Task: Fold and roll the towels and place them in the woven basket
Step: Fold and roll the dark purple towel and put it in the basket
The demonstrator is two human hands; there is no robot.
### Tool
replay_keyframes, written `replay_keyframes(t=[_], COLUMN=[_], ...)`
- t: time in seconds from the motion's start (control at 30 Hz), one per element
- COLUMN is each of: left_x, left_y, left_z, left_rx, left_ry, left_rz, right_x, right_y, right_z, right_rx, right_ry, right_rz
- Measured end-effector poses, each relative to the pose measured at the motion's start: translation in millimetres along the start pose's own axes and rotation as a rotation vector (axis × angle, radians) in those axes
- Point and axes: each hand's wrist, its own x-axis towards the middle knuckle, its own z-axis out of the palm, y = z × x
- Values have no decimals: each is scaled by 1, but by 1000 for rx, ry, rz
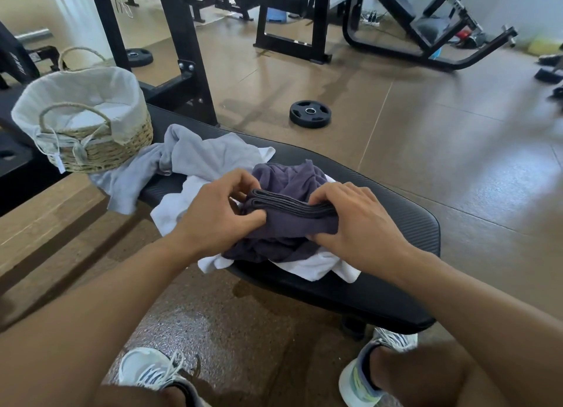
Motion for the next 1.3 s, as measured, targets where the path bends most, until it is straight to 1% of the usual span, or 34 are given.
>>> replay_keyframes(t=[0.07,0.13,0.2,0.27,0.4,0.57,0.7,0.83,0.93,1.1,1.2,1.3], left_x=[-2,-5,-9,-9,-7,-8,-7,-7,-6,-1,0,0], left_y=[4,10,15,16,10,13,10,8,9,7,1,-10], left_z=[-3,-5,-3,-1,-5,-6,-7,-8,-11,-18,-21,-27], left_rx=[-68,-67,-6,27,-10,-77,-83,-51,-94,-112,-142,-127], left_ry=[-39,-115,-147,-116,-96,-109,-90,-90,-121,-161,-111,27], left_rz=[-27,-39,-37,-34,-53,-78,-91,-58,-72,-87,-91,-89], right_x=[3,6,9,11,13,12,11,12,19,30,32,41], right_y=[1,5,9,10,10,8,2,-6,-9,-15,-21,-32], right_z=[-8,-13,-15,-17,-25,-25,-21,-16,-14,-12,-9,1], right_rx=[230,397,456,475,512,442,245,219,205,112,30,23], right_ry=[-61,-116,-148,-164,-205,-162,-187,-200,-205,-167,-109,8], right_rz=[90,148,163,156,153,104,-11,28,-2,8,-16,-22])
